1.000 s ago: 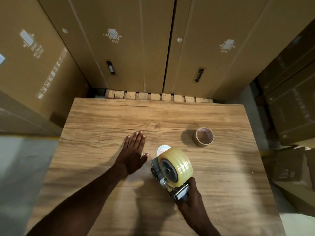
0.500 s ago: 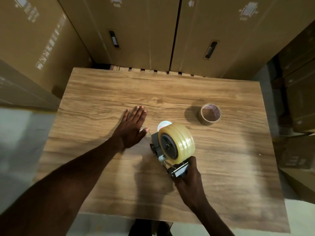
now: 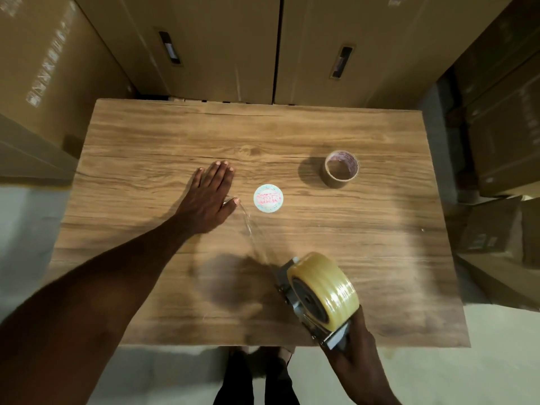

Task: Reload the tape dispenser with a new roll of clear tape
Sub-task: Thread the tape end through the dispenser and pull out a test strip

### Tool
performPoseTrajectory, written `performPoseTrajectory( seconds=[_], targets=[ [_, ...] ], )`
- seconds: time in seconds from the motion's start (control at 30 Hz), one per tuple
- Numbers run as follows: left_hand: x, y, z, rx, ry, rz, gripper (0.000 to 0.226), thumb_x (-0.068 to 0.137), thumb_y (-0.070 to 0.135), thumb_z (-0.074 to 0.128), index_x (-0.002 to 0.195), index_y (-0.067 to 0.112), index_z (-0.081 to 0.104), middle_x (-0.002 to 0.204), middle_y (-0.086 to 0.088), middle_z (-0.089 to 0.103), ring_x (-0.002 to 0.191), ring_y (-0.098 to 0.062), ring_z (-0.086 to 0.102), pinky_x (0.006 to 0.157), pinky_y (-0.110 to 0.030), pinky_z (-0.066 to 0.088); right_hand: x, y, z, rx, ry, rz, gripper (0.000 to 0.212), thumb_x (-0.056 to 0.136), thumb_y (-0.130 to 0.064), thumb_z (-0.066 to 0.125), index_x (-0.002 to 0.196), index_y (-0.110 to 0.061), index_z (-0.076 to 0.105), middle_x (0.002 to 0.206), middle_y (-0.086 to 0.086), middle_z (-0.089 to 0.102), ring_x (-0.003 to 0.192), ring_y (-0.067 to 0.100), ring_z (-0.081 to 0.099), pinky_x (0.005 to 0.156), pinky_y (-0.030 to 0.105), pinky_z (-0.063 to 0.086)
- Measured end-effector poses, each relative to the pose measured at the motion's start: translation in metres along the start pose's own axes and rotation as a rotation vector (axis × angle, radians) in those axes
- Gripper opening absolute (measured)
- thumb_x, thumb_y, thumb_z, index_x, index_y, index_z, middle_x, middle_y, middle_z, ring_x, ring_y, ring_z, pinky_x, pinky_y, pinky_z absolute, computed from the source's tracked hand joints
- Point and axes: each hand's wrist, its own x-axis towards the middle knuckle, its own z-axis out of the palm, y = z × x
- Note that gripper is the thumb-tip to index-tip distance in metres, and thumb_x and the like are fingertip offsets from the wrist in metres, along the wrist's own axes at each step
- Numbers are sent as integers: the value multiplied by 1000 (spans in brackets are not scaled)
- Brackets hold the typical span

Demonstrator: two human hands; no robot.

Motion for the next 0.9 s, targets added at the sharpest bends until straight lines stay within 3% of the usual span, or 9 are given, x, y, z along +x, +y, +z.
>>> performPoseTrajectory(
  seconds=[0.1,0.17,0.23,0.33,0.47,0.6,0.77,0.9],
  targets=[
    [-2,1,0,2,3,3,77,98,57,33,158,11,21,168,-12,18,156,-28,14,123,-52,15,-23,11,-8,0,49,14,91,82,-19,87,119,-83,34,89,9,77,76,19,77,65,20,52],
    [-1,2,-1,-3,-4,-1,77,97,57,32,158,11,21,168,-12,18,156,-28,14,123,-52,15,-34,19,-14,18,67,30,77,84,-30,82,120,-80,35,91,16,75,79,26,77,68,23,52],
    [-1,3,0,-3,-15,-2,78,97,58,30,158,12,20,168,-12,17,156,-28,14,123,-52,15,-44,30,-20,-40,54,51,81,82,-18,81,122,-74,37,86,20,74,76,31,77,67,33,58],
    [-1,3,-1,-1,-28,-11,78,96,58,30,158,11,19,168,-13,18,156,-28,14,123,-52,15,-60,41,-28,-119,16,111,82,76,-17,78,124,-68,37,76,12,76,69,26,76,67,45,62],
    [-2,7,-3,-1,-30,-15,78,96,57,31,158,11,18,167,-14,19,155,-30,15,122,-54,16,-76,46,-31,-140,5,117,80,79,-10,77,122,-64,37,74,-4,76,63,16,72,59,32,54],
    [-2,11,-4,-8,-65,-28,75,98,51,35,158,9,17,167,-15,18,155,-32,15,120,-58,18,-84,45,-25,-126,-5,137,66,82,-12,74,120,-53,39,80,-11,75,66,11,70,58,35,52],
    [1,20,-3,-41,-90,-105,72,97,46,32,157,9,19,167,-15,17,155,-33,13,119,-63,18,-94,42,-14,-102,20,141,46,80,-22,68,115,-35,41,77,-13,68,60,12,58,54,27,41],
    [2,32,-8,-60,-132,-194,71,96,46,23,158,11,16,169,-12,12,156,-33,11,119,-62,17,-99,46,-5,-132,42,150,46,81,-16,68,115,-28,41,79,-7,67,66,23,61,57,46,49]
  ],
)
